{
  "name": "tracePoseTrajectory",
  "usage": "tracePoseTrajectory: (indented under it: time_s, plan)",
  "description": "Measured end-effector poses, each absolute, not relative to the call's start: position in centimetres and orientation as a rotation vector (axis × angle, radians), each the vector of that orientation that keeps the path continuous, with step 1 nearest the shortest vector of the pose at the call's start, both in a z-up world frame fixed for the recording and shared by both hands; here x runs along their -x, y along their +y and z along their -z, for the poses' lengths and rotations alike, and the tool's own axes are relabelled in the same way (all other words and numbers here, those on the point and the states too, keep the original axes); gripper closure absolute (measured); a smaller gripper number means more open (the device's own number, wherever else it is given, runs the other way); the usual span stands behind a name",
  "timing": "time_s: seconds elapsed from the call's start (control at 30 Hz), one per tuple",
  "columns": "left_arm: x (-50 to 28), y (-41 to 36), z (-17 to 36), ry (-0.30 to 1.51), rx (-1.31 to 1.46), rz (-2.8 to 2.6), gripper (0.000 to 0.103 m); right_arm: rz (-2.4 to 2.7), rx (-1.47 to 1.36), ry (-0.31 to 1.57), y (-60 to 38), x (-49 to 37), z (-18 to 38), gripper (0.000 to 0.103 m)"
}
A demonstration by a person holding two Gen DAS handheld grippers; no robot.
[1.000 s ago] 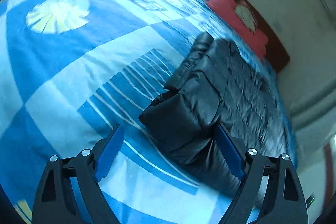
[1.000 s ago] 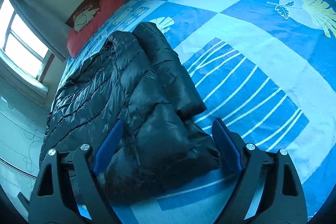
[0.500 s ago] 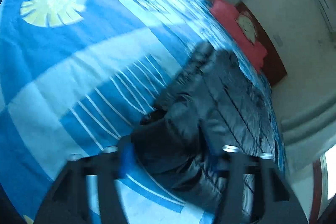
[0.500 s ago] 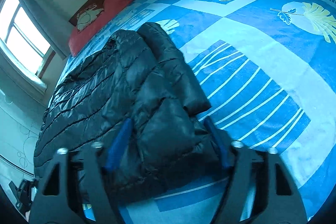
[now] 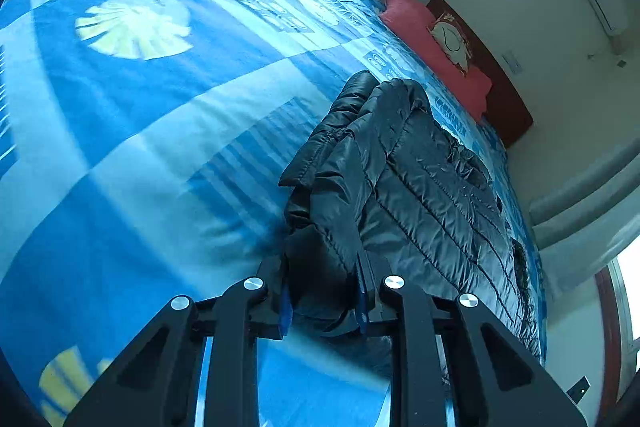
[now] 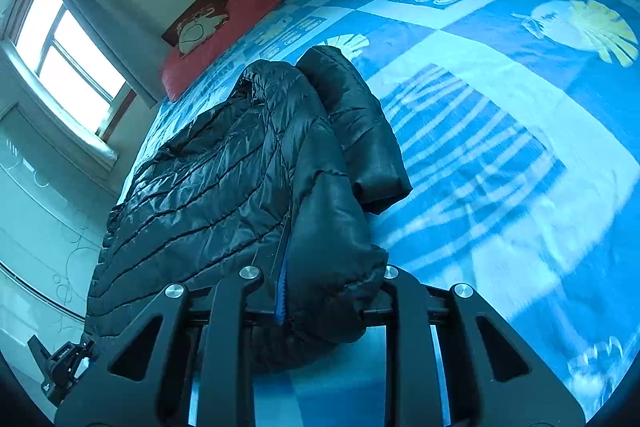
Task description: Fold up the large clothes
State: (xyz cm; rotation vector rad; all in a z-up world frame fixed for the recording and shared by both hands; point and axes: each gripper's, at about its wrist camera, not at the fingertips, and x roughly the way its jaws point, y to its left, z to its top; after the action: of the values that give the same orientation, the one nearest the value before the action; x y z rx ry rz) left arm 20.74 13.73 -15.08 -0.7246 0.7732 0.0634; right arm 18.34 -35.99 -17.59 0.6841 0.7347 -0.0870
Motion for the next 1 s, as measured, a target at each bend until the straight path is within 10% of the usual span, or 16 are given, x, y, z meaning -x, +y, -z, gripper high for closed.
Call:
tracePoseTrajectory:
  time_s: [1.0]
  plan:
    - [-6.0,16.2,15.5,0.836,0.677,-0.065,0.079,0.049,-0.731,0.785,-35.0,-3.8,18.6,0.081]
